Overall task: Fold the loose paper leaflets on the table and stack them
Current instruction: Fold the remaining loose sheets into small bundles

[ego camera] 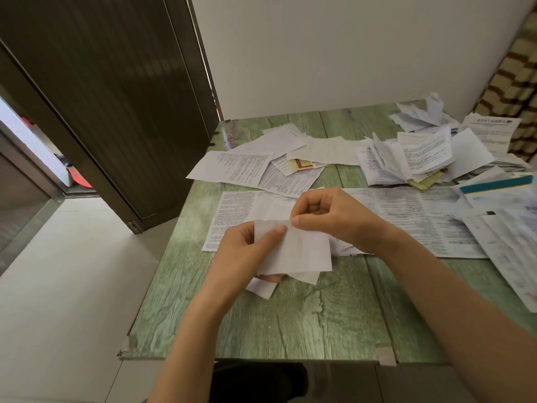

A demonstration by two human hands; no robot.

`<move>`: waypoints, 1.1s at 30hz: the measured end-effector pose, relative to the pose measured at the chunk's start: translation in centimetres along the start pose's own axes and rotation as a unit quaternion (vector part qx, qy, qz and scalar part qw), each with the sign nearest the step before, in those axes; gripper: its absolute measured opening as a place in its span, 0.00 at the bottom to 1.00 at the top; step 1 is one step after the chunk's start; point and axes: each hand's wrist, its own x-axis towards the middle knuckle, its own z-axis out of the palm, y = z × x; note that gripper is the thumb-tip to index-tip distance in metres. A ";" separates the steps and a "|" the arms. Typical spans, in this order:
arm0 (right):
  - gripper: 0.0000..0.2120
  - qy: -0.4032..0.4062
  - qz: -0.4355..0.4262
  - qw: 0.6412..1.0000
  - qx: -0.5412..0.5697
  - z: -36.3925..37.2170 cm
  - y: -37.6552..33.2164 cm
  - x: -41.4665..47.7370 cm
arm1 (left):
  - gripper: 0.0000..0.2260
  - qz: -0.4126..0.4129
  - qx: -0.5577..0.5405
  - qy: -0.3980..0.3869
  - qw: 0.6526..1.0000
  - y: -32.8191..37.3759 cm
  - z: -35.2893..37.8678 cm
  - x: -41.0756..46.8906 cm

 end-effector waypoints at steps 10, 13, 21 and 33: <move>0.07 -0.041 0.006 0.999 -0.034 0.0 -0.3 -0.3 | 0.11 0.054 0.069 0.049 0.995 -0.6 1.5 0.2; 0.08 -0.037 0.012 0.999 -0.034 -0.3 -0.2 -0.3 | 0.12 0.086 0.095 0.070 0.989 -0.7 1.6 0.5; 0.07 0.032 0.013 0.999 -0.009 -2.2 -0.1 -0.4 | 0.10 0.100 -0.003 0.146 0.984 -0.1 -0.3 0.7; 0.08 0.009 0.032 0.999 -0.021 -0.4 0.0 0.0 | 0.07 0.075 0.037 0.124 0.989 -0.8 0.4 1.1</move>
